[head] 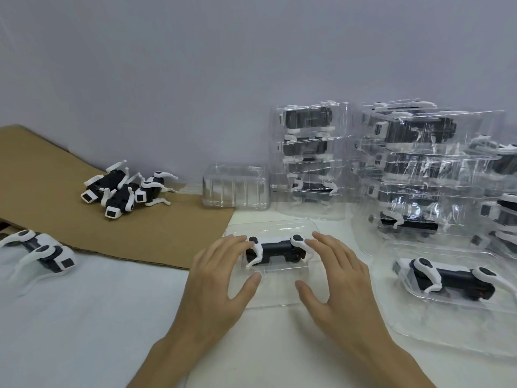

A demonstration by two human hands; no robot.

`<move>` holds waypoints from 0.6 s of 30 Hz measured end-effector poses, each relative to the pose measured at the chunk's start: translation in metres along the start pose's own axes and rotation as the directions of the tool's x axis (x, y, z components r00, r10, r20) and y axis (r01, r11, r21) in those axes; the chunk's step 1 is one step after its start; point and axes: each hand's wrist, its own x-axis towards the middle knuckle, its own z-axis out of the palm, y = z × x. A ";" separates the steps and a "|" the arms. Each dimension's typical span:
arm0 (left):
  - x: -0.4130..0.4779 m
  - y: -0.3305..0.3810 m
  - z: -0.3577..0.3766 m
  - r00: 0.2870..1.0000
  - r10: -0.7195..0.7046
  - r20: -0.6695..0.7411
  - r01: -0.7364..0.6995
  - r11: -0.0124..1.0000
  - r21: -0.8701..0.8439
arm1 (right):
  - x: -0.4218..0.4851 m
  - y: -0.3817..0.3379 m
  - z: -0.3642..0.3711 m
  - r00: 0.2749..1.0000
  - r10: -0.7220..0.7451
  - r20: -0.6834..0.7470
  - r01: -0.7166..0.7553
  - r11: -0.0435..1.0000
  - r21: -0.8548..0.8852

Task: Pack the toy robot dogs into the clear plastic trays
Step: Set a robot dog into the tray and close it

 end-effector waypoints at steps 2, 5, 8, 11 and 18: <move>0.000 -0.001 -0.001 1.000 0.001 0.020 -0.002 1.000 0.015 | 0.000 0.001 0.001 0.999 -0.023 0.047 0.024 0.999 -0.030; 0.001 -0.003 -0.001 0.996 0.021 0.090 -0.024 0.999 0.039 | 0.001 0.004 0.003 0.991 -0.041 0.124 0.052 0.995 -0.085; 0.002 -0.004 0.000 0.995 0.029 0.096 -0.033 0.999 0.041 | 0.004 0.004 0.004 0.993 -0.036 0.116 0.051 0.990 -0.128; 0.003 -0.006 0.001 0.995 0.029 0.095 -0.033 0.999 0.042 | 0.008 0.002 0.007 0.994 -0.037 0.099 0.055 0.981 -0.187; -0.001 -0.011 0.003 1.000 0.019 0.016 -0.017 0.994 -0.112 | 0.006 0.005 0.015 0.998 -0.055 0.001 0.055 0.993 -0.104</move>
